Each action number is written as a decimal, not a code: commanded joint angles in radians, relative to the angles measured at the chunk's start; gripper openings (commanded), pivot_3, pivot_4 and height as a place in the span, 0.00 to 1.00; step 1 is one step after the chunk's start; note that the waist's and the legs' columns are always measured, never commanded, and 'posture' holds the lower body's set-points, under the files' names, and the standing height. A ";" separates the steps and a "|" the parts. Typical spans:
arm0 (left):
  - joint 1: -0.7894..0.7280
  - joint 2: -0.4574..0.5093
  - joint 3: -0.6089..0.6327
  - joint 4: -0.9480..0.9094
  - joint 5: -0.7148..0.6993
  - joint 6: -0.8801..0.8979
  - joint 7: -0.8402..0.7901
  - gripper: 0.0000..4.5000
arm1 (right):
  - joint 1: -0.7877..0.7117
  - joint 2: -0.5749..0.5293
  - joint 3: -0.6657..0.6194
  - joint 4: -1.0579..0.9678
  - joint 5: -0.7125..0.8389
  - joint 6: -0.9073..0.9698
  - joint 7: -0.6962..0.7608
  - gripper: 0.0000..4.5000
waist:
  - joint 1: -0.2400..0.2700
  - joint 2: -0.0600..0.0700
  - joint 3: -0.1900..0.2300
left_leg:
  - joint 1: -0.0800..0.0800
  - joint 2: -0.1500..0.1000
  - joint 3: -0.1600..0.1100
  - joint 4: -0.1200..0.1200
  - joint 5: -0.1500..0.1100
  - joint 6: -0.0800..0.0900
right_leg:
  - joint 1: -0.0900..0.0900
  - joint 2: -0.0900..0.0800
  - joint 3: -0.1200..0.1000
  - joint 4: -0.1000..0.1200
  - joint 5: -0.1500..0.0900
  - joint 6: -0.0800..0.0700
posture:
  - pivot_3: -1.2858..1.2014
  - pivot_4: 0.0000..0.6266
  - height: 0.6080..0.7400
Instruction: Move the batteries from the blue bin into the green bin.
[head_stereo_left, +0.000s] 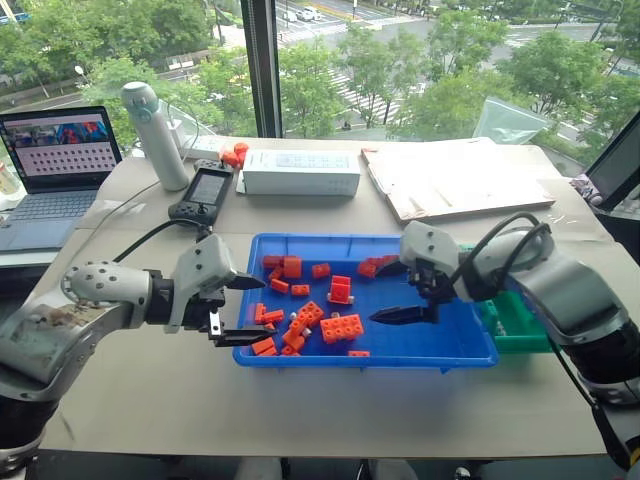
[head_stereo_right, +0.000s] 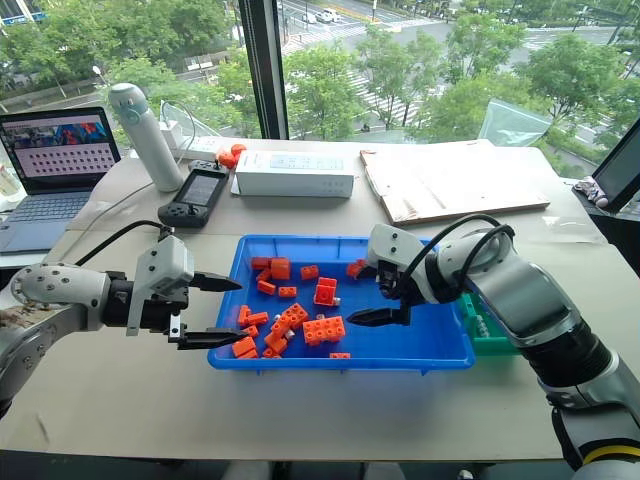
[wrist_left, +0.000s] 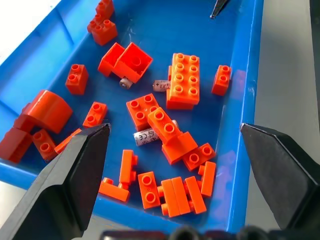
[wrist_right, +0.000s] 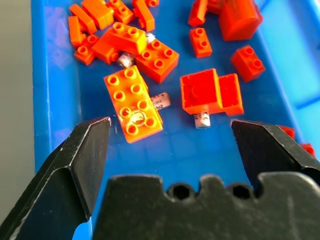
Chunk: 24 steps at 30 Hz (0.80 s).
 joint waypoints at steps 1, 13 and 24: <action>0.023 0.033 0.049 -0.039 -0.024 0.007 -0.019 1.00 | -0.029 -0.017 -0.018 0.029 -0.020 -0.041 0.044 0.99 | 0.000 0.000 0.000 | 0.000 0.000 0.000 0.000 0.000 0.000 | 0.000 0.000 0.000 0.000 0.000 0.000 | 0.52 0.24 0.92; 0.018 0.083 0.010 -0.035 0.004 0.000 -0.032 1.00 | 0.019 0.125 0.121 0.045 -0.128 -0.081 0.002 0.99 | -0.003 0.000 0.000 | 0.000 0.001 0.000 0.000 -0.001 -0.002 | -0.001 0.001 0.000 0.001 0.000 0.000 | 0.52 0.24 0.92; 0.065 0.081 0.026 -0.060 0.022 0.007 0.006 1.00 | 0.011 0.225 0.159 0.213 -0.243 -0.228 -0.006 0.70 | -0.003 0.000 0.000 | 0.000 0.001 0.000 0.001 -0.001 -0.002 | -0.003 0.001 0.000 0.001 0.000 0.000 | 0.52 0.24 0.92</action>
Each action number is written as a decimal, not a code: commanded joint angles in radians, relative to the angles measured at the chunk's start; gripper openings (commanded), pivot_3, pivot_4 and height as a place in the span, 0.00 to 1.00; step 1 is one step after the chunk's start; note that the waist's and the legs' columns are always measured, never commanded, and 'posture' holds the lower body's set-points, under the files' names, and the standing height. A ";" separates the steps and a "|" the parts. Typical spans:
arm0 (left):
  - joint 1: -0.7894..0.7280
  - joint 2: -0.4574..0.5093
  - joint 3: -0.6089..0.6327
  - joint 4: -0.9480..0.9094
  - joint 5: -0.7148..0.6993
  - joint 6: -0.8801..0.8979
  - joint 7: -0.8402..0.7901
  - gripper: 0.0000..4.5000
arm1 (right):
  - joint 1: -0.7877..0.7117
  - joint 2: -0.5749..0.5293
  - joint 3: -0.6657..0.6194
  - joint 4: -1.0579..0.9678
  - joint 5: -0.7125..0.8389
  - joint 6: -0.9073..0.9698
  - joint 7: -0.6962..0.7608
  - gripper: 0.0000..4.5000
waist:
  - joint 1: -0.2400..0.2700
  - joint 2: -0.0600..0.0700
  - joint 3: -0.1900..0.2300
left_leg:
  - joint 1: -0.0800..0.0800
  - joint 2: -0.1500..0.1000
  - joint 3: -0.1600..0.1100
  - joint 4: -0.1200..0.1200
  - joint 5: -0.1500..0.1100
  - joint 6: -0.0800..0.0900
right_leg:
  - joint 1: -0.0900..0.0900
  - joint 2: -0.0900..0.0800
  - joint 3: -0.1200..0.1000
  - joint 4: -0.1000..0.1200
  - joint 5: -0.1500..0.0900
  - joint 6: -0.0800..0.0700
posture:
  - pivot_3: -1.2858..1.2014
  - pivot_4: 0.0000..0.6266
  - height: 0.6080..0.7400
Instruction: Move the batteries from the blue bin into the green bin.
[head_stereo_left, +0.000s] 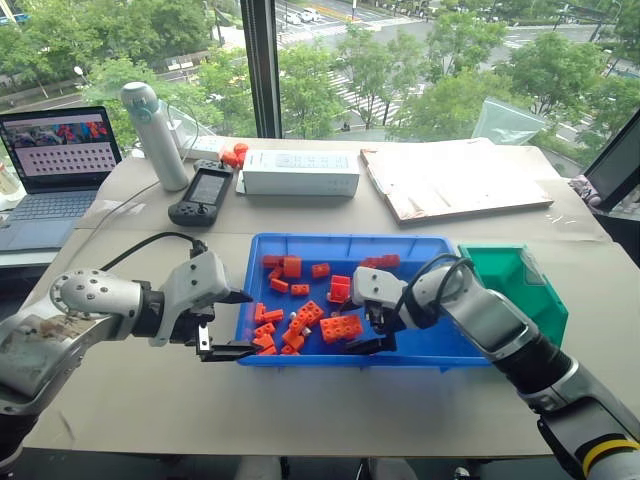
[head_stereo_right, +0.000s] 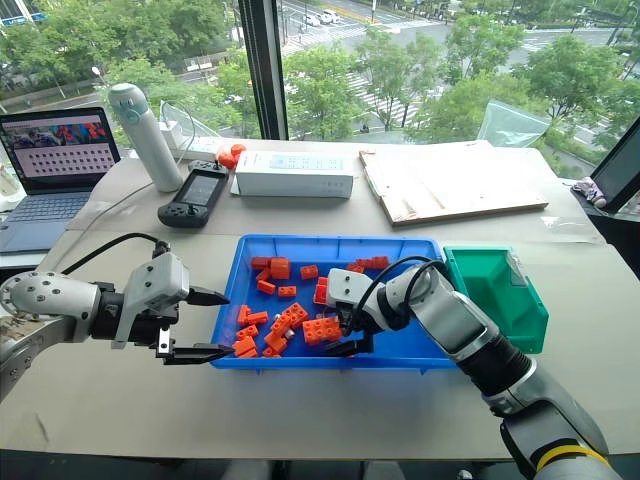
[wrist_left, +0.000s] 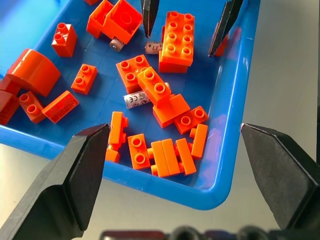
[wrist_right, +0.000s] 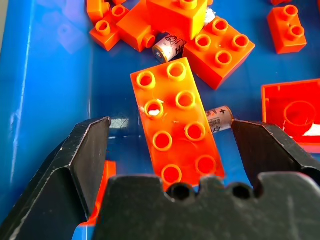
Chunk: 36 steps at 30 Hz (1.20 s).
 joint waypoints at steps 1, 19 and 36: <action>0.012 0.003 0.029 -0.041 -0.004 0.006 0.017 1.00 | -0.030 0.004 -0.039 0.010 -0.009 -0.037 0.020 0.62 | -0.001 0.000 0.000 | 0.000 0.000 0.000 0.000 0.000 0.000 | 0.000 0.000 0.000 0.000 0.000 0.000 | 0.52 0.24 0.92; -0.028 -0.043 -0.026 0.002 0.046 -0.036 0.028 1.00 | -0.103 -0.170 -0.195 0.284 -0.115 -0.146 0.029 0.68 | -0.002 0.000 0.000 | 0.000 0.000 0.000 0.000 0.000 -0.001 | 0.002 0.000 0.000 0.000 0.000 0.000 | 0.52 0.24 0.92; -0.017 -0.038 -0.018 0.006 0.100 -0.052 0.022 1.00 | -0.036 -0.005 -0.107 -0.031 0.010 0.045 0.094 0.99 | 0.000 0.000 0.000 | 0.000 0.000 0.000 0.001 -0.001 -0.003 | -0.001 0.001 0.000 0.001 0.000 0.000 | 0.52 0.24 0.92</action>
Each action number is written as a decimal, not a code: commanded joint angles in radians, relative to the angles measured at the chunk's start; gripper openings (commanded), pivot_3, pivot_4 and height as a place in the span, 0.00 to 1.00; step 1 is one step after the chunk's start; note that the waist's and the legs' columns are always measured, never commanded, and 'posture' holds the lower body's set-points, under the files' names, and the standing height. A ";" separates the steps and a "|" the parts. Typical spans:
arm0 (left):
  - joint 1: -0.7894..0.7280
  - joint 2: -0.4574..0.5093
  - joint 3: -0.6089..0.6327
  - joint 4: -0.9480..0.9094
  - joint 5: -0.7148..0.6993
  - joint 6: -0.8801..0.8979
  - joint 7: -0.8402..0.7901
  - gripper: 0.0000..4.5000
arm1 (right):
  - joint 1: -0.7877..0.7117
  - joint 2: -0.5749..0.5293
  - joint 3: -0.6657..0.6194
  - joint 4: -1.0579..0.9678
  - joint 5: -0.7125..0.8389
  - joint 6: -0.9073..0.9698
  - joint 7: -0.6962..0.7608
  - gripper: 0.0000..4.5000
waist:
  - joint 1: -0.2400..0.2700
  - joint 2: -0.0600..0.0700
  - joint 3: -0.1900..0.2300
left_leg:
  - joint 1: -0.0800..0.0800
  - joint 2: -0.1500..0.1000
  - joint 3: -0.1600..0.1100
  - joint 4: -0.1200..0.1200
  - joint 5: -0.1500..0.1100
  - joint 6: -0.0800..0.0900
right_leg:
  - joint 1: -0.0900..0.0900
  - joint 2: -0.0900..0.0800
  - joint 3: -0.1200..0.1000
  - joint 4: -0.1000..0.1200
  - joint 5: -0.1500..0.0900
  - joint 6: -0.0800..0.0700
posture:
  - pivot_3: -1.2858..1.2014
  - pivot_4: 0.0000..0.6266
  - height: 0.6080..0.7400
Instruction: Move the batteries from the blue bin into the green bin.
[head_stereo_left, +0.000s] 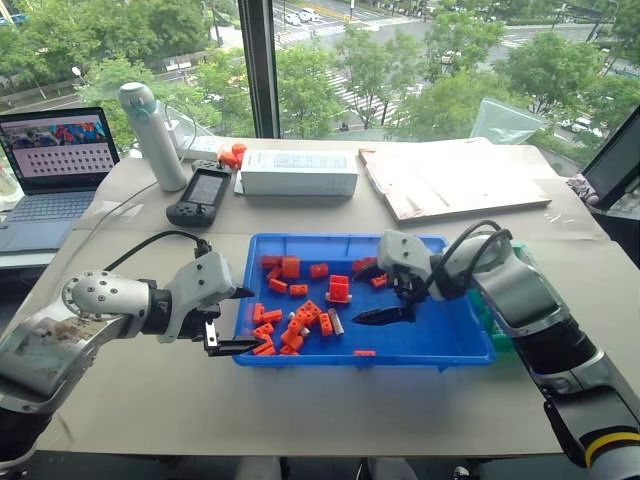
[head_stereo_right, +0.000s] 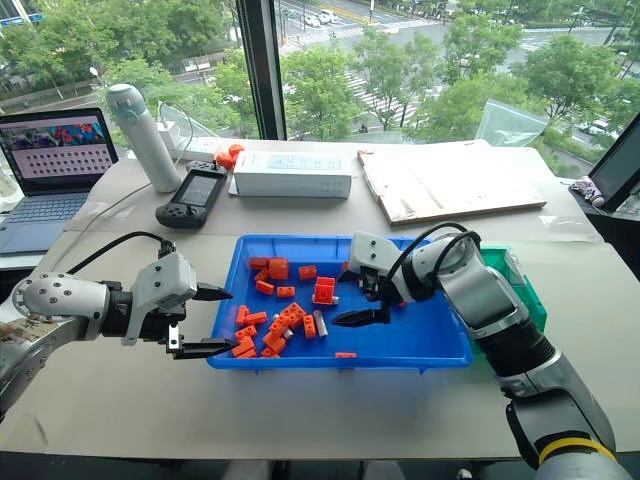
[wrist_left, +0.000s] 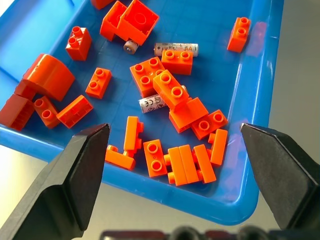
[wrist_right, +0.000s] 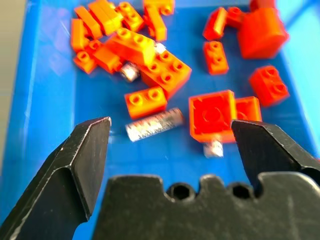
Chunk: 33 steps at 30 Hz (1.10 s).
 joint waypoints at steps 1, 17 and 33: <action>0.003 0.012 0.022 -0.014 0.014 -0.016 0.004 1.00 | 0.000 0.001 0.036 0.000 -0.031 0.011 -0.005 0.99 | 0.001 0.000 0.000 | 0.000 0.000 0.000 0.000 -0.001 -0.001 | 0.000 0.000 0.000 0.000 0.000 0.000 | 0.52 0.24 0.92; 0.044 0.033 0.100 -0.067 -0.023 0.036 0.024 1.00 | -0.023 0.143 0.121 0.234 -0.183 -0.129 -0.121 0.84 | -0.002 0.000 0.000 | 0.001 0.001 0.000 0.000 0.000 -0.001 | 0.000 0.001 0.000 0.000 0.000 0.000 | 0.52 0.24 0.92; -0.033 -0.034 0.088 -0.047 -0.137 0.050 0.009 1.00 | -0.022 0.021 0.033 0.196 -0.170 -0.129 -0.070 0.01 | 0.000 0.000 0.000 | 0.001 0.000 0.000 0.000 -0.001 -0.003 | 0.003 0.001 0.000 0.001 0.000 0.000 | 0.52 0.24 0.92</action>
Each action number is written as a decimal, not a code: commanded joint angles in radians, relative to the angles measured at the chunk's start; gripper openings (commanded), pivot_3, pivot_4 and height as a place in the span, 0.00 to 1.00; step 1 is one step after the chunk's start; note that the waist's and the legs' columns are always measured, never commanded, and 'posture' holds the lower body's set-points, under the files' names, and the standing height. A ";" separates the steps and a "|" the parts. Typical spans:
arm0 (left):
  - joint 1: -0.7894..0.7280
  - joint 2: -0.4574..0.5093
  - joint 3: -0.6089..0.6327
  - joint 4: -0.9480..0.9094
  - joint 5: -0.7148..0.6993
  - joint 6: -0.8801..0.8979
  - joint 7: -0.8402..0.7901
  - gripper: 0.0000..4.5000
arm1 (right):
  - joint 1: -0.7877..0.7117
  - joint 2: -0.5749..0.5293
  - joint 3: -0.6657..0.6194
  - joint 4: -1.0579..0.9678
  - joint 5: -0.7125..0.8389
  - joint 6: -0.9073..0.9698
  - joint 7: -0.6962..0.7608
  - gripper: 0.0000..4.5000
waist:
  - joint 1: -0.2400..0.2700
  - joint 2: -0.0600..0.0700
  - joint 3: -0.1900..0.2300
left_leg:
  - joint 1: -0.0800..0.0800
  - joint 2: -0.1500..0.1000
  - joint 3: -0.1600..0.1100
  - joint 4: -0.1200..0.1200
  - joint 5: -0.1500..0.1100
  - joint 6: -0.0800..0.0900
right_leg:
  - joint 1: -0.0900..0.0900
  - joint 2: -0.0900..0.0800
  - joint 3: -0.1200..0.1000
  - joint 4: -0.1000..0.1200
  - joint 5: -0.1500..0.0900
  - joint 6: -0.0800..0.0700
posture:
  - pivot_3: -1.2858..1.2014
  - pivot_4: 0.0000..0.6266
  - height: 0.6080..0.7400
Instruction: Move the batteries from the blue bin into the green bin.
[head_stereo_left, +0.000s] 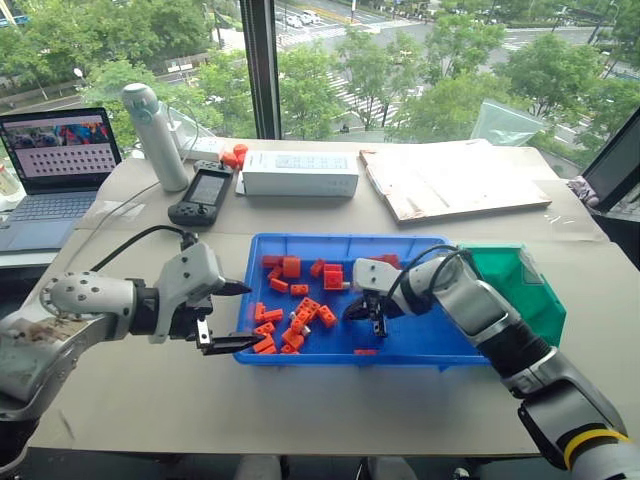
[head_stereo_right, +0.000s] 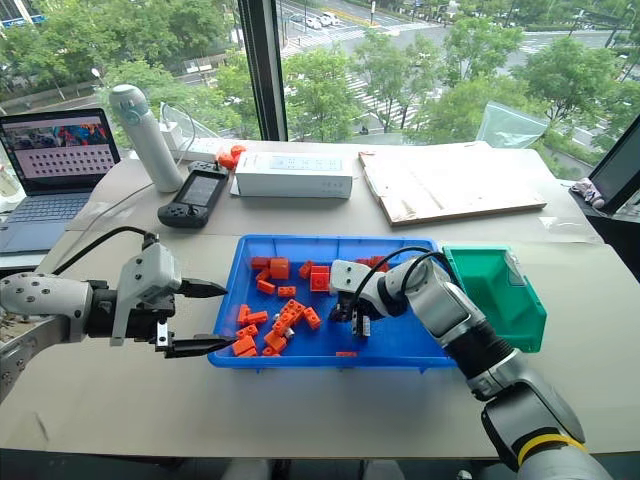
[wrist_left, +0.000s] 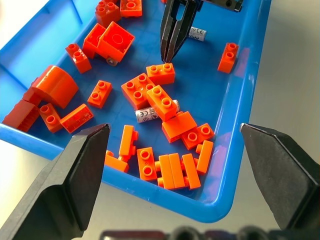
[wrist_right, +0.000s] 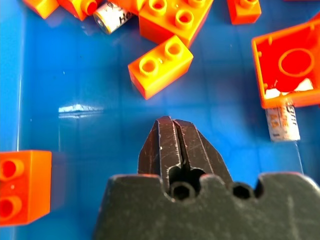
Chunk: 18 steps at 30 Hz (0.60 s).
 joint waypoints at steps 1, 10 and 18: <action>-0.042 -0.017 -0.021 -0.002 -0.008 -0.022 -0.005 1.00 | -0.003 -0.038 -0.066 -0.035 -0.009 0.007 -0.020 0.01 | 0.000 0.000 0.000 | 0.000 0.000 0.000 0.000 0.000 0.000 | 0.000 0.000 0.000 0.000 0.000 0.000 | 0.52 0.24 0.92; -0.088 -0.048 -0.088 0.042 0.024 -0.050 -0.007 1.00 | -0.045 -0.226 -0.157 -0.093 0.056 0.158 0.099 0.39 | 0.002 0.000 0.000 | -0.001 0.000 0.000 -0.001 0.004 0.006 | 0.001 0.000 0.000 0.000 0.000 0.000 | 0.52 0.24 0.92; -0.076 -0.053 -0.093 0.038 0.031 -0.057 -0.007 1.00 | -0.009 -0.339 -0.106 -0.132 0.031 0.115 0.217 0.79 | -0.004 0.000 0.000 | -0.001 0.000 0.001 -0.001 0.004 0.006 | 0.000 0.000 0.001 -0.001 0.000 0.000 | 0.52 0.24 0.92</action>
